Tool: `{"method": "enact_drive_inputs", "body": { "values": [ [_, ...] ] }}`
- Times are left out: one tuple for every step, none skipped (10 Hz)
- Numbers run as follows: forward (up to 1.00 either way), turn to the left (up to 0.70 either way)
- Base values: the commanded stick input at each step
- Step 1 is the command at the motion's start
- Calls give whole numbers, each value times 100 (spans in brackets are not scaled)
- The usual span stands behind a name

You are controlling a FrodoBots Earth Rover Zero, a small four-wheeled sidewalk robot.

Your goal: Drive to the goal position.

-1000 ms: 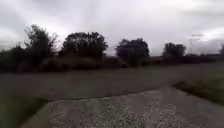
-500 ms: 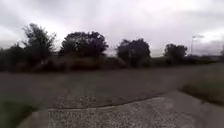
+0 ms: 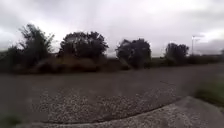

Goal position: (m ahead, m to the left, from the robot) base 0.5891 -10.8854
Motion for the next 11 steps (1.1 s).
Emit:
{"method": "enact_drive_inputs", "body": {
  "values": [
    [70,-35],
    [70,-35],
    [70,-35],
    [70,-35],
    [70,-35],
    [70,-35],
    [70,-35],
    [70,-35],
    [70,-35],
    [70,-35],
    [70,-35]
  ]
}}
